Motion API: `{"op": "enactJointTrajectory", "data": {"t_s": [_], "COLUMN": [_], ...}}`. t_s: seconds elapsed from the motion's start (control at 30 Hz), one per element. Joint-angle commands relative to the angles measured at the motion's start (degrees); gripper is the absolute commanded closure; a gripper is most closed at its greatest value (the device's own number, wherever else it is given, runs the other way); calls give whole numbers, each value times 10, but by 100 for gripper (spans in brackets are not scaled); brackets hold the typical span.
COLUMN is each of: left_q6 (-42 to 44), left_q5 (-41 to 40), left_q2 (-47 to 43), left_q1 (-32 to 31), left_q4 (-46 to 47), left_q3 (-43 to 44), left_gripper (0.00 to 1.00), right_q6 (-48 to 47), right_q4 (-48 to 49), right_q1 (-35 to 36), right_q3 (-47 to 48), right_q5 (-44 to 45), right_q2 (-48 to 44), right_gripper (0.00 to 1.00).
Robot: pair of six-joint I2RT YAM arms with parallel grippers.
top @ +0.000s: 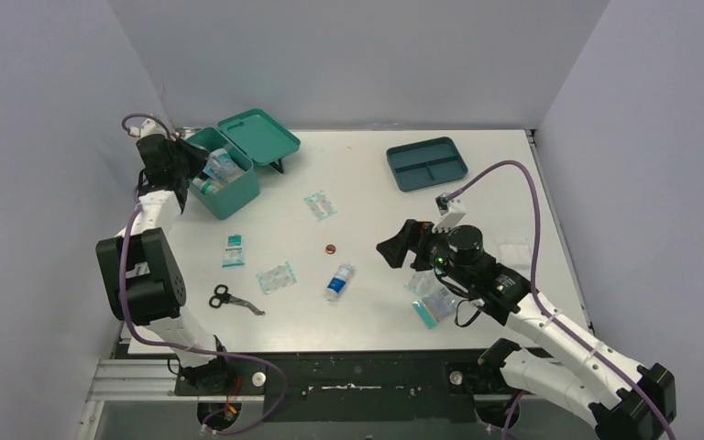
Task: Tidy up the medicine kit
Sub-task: Place the medical item at the medicine box.
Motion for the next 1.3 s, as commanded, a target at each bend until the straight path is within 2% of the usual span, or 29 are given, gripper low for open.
{"op": "enactJointTrajectory", "data": {"t_s": [0.0,0.6,0.83,0.87,1.1,1.27], "left_q6": [-9,-22,-17,-12,33,64], "left_q5": [30,97,86,79,35,-16], "left_q2": [22,90,99,97,72,48], "left_q1": [3,3,3,3,3,3], "left_q4": [51,149,124,112,24,-35], "left_q3": [32,-12,-19,-16,13,29], "left_gripper": [100,100,100,98,70,65], "right_q6": [-7,-9,-9,-9,-10,-10], "right_q4": [14,13,13,13,19,16], "right_q1": [1,1,1,1,1,1], "right_q3": [25,28,25,25,23,26], "right_q5": [13,13,15,15,11,5], "right_q2": [5,6,6,6,19,31], "right_gripper": [0,0,0,0,0,0]}}
